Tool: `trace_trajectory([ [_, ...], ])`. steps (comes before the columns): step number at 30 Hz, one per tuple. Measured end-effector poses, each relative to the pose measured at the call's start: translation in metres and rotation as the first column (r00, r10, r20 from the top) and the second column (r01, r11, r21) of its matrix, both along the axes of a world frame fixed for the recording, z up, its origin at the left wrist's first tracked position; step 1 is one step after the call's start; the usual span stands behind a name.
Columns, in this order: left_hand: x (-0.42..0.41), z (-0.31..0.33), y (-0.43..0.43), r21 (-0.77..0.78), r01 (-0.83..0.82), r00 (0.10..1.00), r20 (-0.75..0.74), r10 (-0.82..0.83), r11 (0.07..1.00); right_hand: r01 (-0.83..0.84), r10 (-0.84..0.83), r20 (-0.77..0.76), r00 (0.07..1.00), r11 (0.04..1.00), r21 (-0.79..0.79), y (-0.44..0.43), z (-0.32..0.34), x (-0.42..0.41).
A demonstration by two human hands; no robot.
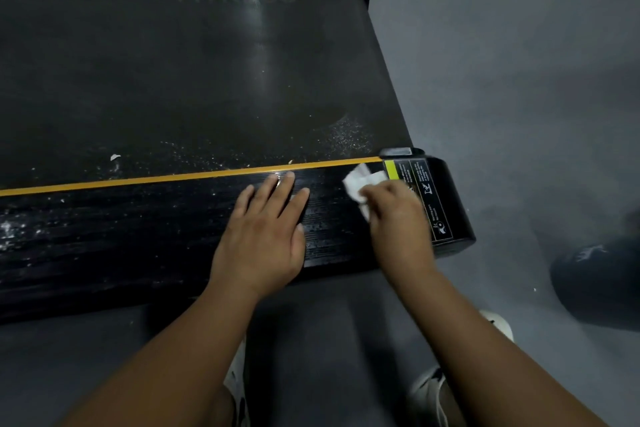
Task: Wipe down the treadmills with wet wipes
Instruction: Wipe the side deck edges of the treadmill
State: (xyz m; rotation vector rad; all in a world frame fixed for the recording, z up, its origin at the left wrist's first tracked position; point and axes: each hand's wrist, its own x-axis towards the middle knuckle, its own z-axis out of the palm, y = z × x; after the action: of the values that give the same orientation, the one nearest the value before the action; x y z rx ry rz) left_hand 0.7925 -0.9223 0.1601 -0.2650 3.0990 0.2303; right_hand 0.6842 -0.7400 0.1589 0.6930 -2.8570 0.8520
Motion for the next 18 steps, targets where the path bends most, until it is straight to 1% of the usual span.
trace_trajectory([
  [1, 0.000, -0.001, 0.000, 0.001, 0.000, 1.000, 0.003, 0.000, 1.000, 0.080, -0.079, 0.016, 0.997, 0.997, -0.016, 0.000, 0.000, -0.003],
  [2, 0.000, 0.000, 0.000, 0.004, -0.002, 1.000, 0.003, 0.002, 1.000, 0.108, -0.107, 0.028, 0.994, 0.994, -0.008, -0.008, 0.001, 0.001],
  [3, 0.000, 0.000, 0.000, 0.006, -0.004, 1.000, 0.002, 0.004, 1.000, 0.064, -0.064, 0.029, 0.997, 0.998, 0.020, -0.019, 0.002, 0.011],
  [4, 0.001, 0.002, 0.001, 0.003, -0.004, 1.000, 0.001, 0.004, 1.000, -0.021, 0.019, 0.036, 0.999, 0.999, 0.042, -0.028, 0.002, 0.023],
  [6, 0.000, 0.003, 0.001, -0.003, -0.001, 1.000, -0.001, 0.001, 1.000, -0.175, 0.174, 0.039, 0.984, 0.984, 0.037, -0.030, 0.006, 0.027],
  [7, 0.000, 0.002, 0.000, 0.002, 0.001, 1.000, -0.004, -0.001, 1.000, -0.191, 0.190, 0.047, 0.981, 0.981, 0.029, -0.024, 0.005, 0.017],
  [8, 0.000, 0.001, 0.000, 0.006, 0.002, 1.000, -0.006, -0.002, 1.000, -0.153, 0.152, 0.029, 0.988, 0.988, 0.006, -0.016, 0.001, 0.005],
  [9, 0.000, 0.000, 0.000, 0.006, 0.001, 1.000, -0.004, -0.001, 1.000, -0.079, 0.079, 0.017, 0.997, 0.997, -0.019, -0.007, -0.001, -0.003],
  [11, 0.000, -0.001, 0.000, 0.002, -0.003, 1.000, -0.001, 0.003, 1.000, 0.034, -0.034, 0.007, 0.999, 0.999, -0.027, -0.007, -0.001, -0.001],
  [12, 0.000, -0.001, 0.000, 0.002, -0.003, 1.000, -0.001, 0.003, 1.000, 0.020, -0.020, 0.007, 1.000, 1.000, -0.012, -0.015, 0.000, 0.007],
  [15, 0.000, 0.001, 0.001, 0.000, -0.005, 1.000, -0.003, 0.005, 1.000, -0.158, 0.158, -0.005, 0.987, 0.987, 0.018, -0.024, 0.003, 0.018],
  [16, 0.000, 0.001, 0.000, 0.001, -0.004, 1.000, -0.001, 0.004, 1.000, -0.172, 0.172, -0.004, 0.985, 0.985, 0.022, -0.017, 0.002, 0.008],
  [17, 0.000, 0.001, 0.000, 0.003, -0.003, 1.000, 0.001, 0.003, 1.000, -0.140, 0.140, -0.025, 0.990, 0.990, 0.018, -0.007, -0.002, -0.004],
  [18, 0.000, 0.000, 0.000, 0.003, -0.005, 1.000, 0.001, 0.005, 1.000, -0.073, 0.073, -0.048, 0.996, 0.997, 0.002, 0.002, -0.004, -0.012],
])
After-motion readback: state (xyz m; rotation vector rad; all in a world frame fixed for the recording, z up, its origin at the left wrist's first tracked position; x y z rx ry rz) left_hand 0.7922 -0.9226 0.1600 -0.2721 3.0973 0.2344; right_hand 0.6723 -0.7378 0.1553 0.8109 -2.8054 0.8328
